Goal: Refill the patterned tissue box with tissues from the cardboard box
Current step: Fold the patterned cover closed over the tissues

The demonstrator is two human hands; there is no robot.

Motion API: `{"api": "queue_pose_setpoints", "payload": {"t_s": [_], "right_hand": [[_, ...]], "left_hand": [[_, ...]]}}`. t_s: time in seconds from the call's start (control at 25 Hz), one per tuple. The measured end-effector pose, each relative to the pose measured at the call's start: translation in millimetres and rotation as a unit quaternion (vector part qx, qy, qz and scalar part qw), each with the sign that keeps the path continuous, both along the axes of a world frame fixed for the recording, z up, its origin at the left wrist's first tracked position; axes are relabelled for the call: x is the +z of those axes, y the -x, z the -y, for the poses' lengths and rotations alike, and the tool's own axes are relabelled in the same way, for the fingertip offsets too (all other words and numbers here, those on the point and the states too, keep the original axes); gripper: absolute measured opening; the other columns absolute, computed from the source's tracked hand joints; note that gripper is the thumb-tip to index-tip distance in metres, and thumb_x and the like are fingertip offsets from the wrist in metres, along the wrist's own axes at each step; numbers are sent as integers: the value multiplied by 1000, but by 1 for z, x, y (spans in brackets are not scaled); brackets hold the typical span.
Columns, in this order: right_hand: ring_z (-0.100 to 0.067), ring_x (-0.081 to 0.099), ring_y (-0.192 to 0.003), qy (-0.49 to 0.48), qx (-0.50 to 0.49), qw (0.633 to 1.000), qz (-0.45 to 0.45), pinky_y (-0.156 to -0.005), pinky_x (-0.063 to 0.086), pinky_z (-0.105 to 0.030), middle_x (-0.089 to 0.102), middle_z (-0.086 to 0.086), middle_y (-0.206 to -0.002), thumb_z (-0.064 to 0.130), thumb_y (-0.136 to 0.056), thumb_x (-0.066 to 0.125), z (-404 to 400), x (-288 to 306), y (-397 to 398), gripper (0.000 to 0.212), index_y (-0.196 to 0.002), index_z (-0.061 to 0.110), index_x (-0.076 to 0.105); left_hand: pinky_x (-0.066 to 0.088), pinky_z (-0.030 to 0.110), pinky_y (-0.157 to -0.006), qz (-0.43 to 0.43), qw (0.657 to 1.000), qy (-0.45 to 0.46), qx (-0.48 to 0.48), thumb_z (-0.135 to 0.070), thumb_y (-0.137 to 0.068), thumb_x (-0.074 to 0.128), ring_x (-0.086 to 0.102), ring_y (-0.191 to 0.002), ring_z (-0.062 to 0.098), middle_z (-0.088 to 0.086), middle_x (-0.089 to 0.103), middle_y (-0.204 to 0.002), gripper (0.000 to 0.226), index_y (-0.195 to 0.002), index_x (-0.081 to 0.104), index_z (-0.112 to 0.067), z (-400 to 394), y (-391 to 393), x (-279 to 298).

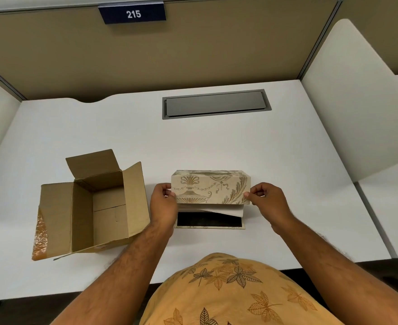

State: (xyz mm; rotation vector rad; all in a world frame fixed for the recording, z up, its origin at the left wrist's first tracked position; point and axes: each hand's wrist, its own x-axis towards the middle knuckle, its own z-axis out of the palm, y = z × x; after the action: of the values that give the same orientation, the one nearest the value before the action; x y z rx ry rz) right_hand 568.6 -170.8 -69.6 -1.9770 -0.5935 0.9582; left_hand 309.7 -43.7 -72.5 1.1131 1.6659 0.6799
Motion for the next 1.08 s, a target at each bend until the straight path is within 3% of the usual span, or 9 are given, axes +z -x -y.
{"api": "queue_pose_setpoints", "payload": {"t_s": [0.28,0.48,0.6,0.72,0.8,0.96,1.08], "right_hand": [[-17,65,-77,15,47,999,12,-70,52,-29,77,-7,-87,19,-85,88,4,4,-6,16,-86,11,74],[-28,74,-88,42,99,994,22,-79,59,-41,80,-8,-89,19,-83,89,17,-2,-6,16,-82,12,75],[-24,71,-78,63,133,988,44,-68,53,-33,78,-7,-81,19,-81,91,26,-9,-5,18,-76,14,74],[-9,60,-63,95,176,975,95,-58,42,-24,67,6,-66,20,-79,91,32,-16,-2,30,-63,24,65],[-9,58,-63,126,213,959,140,-56,40,-26,64,9,-65,19,-80,88,33,-22,1,38,-58,28,58],[-17,69,-80,172,257,933,184,-63,50,-29,76,4,-86,23,-85,83,36,-30,9,8,-88,18,78],[-15,68,-81,177,268,921,222,-63,51,-29,80,2,-95,27,-88,79,38,-35,16,16,-102,19,81]], "left_hand": [[50,10,-55,-23,1000,4,-5,-1,-108,47,66,-97,17,-4,64,-101,22,-113,59,-18,5,3,-2],[56,12,-57,-16,999,34,-15,1,-108,44,67,-94,9,0,65,-105,23,-105,57,-18,19,12,-8],[58,24,-68,-19,998,48,-20,3,-106,46,68,-95,12,3,67,-105,22,-105,57,-17,32,18,-17],[49,24,-64,-24,997,67,-22,7,-101,48,63,-90,15,3,68,-103,27,-102,59,-18,41,25,-25],[46,26,-62,-41,995,86,-27,5,-101,48,61,-88,15,1,67,-102,28,-101,60,-19,45,29,-31],[45,27,-58,-95,987,118,-60,-5,-103,48,57,-81,16,3,67,-99,21,-97,59,-22,45,35,-41],[47,29,-59,-106,982,137,-77,-8,-104,52,58,-81,17,4,67,-99,18,-96,56,-24,45,36,-44]]}}
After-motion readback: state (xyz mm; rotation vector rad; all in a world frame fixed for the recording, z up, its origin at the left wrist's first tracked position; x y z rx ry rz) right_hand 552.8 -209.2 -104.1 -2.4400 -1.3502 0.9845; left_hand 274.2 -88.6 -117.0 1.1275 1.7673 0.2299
